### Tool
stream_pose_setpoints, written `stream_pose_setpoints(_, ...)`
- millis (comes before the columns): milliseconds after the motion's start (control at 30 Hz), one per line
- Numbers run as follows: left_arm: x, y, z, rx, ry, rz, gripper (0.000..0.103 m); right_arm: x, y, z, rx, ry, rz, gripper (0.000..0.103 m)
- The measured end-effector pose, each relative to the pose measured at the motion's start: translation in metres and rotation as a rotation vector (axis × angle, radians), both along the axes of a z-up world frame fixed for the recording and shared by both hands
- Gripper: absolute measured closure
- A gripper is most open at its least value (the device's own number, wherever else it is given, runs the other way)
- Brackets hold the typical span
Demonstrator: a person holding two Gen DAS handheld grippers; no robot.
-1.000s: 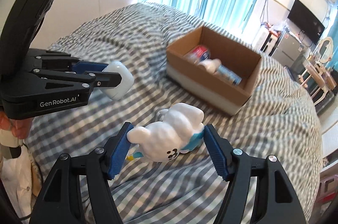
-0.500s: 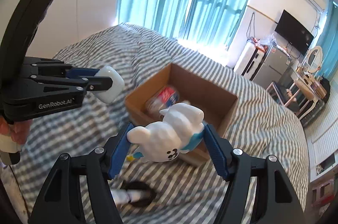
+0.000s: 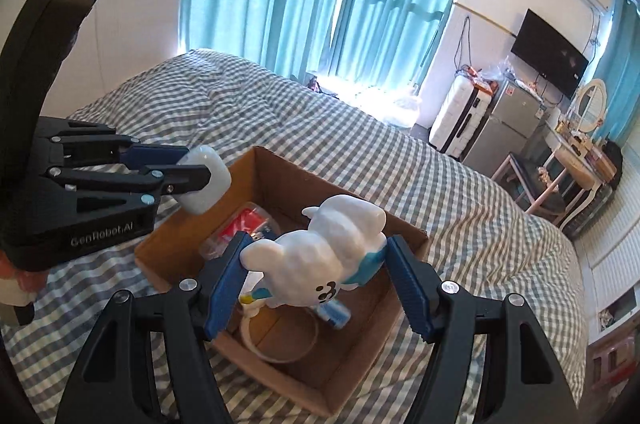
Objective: Organize objects
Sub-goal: 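Carry earbud case and plush toy into the box and open both tools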
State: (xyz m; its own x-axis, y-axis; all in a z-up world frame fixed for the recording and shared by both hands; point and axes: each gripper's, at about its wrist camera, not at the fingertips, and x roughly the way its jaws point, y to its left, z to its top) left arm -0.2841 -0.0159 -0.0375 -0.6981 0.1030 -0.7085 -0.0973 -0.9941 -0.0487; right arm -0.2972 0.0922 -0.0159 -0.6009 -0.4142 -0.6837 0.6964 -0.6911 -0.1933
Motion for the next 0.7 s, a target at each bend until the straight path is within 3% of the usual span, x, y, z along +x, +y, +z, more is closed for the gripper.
stream_pose_setpoints(367,-0.029,0.021,-0.043,-0.071,-0.065,-0.034,0.080,-0.035,0.002,-0.049,0.017,-0.057,-0.003,0.035)
stream_pose_setpoints(600,-0.025,0.025,-0.048,-0.112,-0.040,-0.052,0.077,-0.026,0.012,-0.047,-0.012,-0.023,-0.021,0.035)
stream_pose_setpoints(667,-0.019,0.024,-0.044,-0.109,-0.036,-0.050,0.068,-0.022,0.018,-0.038,-0.040,-0.019,-0.027,0.027)
stream_pose_setpoints(700,-0.015,0.024,-0.040,-0.112,-0.025,-0.040,0.055,-0.019,0.021,-0.034,-0.052,-0.019,-0.030,0.027)
